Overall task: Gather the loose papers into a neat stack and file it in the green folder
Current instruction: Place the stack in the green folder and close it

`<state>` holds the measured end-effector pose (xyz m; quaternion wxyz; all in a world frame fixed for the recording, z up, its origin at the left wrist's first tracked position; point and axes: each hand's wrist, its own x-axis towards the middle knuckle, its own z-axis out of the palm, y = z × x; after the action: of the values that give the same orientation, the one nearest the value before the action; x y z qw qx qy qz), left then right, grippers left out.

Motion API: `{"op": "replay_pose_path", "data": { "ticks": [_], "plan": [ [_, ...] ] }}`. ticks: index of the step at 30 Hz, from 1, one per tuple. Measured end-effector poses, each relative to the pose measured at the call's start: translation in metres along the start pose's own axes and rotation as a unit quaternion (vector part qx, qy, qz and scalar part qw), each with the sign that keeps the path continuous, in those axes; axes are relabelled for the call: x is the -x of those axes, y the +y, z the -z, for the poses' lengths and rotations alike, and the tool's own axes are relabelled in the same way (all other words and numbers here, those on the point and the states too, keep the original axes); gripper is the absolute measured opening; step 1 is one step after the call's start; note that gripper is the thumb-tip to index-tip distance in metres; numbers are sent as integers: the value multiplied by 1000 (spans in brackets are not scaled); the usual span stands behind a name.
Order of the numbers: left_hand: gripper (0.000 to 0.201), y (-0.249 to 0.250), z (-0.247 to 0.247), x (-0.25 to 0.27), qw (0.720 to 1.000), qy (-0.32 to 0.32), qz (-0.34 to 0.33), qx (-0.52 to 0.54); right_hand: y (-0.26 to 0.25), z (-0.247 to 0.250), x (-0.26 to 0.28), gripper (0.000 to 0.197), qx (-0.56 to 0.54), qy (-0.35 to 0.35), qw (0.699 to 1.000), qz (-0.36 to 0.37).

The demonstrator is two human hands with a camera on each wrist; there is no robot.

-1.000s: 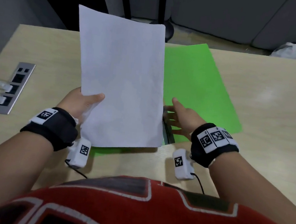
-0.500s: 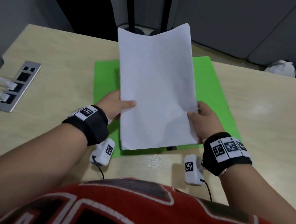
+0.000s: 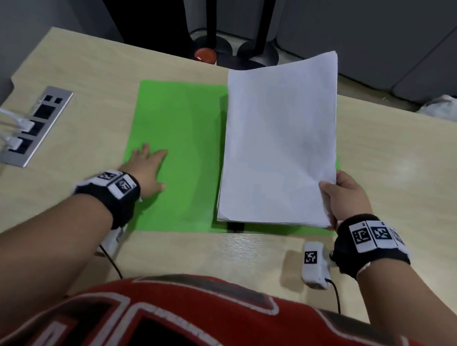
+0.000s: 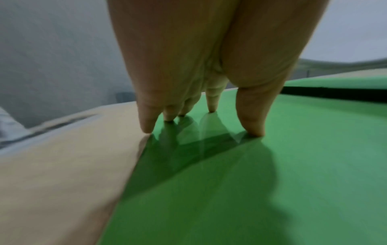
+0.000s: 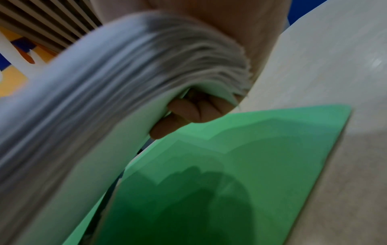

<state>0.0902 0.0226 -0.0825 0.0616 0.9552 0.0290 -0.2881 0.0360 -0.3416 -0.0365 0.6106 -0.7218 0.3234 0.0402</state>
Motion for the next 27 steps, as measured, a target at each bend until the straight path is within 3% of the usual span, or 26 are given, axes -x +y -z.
{"op": "replay_pose_path", "data": {
  "ticks": [7,11,14,21,27],
  "plan": [
    [101,-48,34,-15,987,-2,162,17,12,-12,-6,29,97,-2,995,-28],
    [101,-49,34,-19,957,22,275,95,14,-21,-7,28,124,-9,991,-39],
    [100,-52,34,-23,936,48,321,139,13,-27,-15,29,148,-1,988,-35],
    [119,-65,42,-32,923,33,334,189,16,-35,-32,33,214,4,976,-37],
    [103,-60,47,-37,931,18,307,197,17,-36,-39,35,226,12,973,-47]
  ]
}}
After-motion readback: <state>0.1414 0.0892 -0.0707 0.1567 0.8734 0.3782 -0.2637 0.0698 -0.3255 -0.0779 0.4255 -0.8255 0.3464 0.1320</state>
